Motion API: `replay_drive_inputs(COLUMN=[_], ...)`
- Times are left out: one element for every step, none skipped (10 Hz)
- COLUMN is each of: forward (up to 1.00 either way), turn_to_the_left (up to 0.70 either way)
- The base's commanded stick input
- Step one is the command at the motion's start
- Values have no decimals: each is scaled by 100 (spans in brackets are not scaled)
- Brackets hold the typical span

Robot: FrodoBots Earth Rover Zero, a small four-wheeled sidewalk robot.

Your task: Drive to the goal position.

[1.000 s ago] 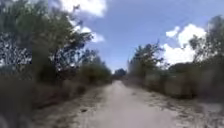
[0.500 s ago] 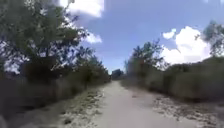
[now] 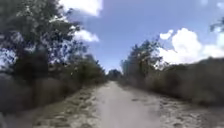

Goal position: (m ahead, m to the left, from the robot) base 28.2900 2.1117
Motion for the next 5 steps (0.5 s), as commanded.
replay_drive_inputs(forward=[100,100,100,100,100], turn_to_the_left=[0,0,0,0,0])
